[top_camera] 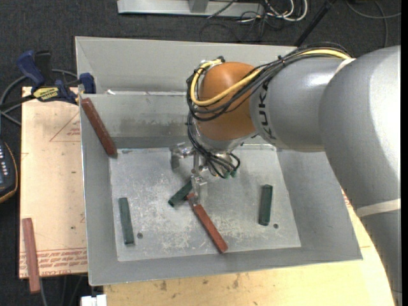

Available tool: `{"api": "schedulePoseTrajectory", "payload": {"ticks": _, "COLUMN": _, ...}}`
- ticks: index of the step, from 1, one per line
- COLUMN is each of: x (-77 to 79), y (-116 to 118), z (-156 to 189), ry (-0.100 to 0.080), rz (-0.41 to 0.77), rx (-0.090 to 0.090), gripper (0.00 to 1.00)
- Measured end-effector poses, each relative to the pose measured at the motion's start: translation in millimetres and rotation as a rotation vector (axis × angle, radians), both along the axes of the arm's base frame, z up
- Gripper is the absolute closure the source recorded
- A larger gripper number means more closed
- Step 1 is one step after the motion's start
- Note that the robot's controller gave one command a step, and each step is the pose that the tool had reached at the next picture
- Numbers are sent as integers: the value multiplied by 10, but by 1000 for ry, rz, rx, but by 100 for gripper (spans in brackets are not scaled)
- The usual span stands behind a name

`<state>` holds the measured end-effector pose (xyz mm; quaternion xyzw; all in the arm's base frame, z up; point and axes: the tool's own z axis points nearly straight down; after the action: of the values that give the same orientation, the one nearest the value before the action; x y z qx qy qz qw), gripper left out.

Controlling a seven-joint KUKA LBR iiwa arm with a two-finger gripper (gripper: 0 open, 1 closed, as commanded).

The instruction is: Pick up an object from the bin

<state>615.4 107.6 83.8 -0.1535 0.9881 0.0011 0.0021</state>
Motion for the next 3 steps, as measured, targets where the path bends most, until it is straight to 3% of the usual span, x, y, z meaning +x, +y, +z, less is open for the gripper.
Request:
{"api": "schedulePoseTrajectory", "payload": {"ticks": 1, "x": 0, "y": 1, "z": 1, "ry": 1, "rz": 0, "rx": 0, "gripper": 100}}
{"api": "schedulePoseTrajectory", "payload": {"ticks": 2, "x": -2, "y": -2, "z": -1, "ry": 2, "rz": 0, "rx": 0, "gripper": 0}}
{"api": "schedulePoseTrajectory", "payload": {"ticks": 3, "x": -1, "y": 0, "z": 0, "ry": 2, "rz": 0, "rx": 0, "gripper": 100}}
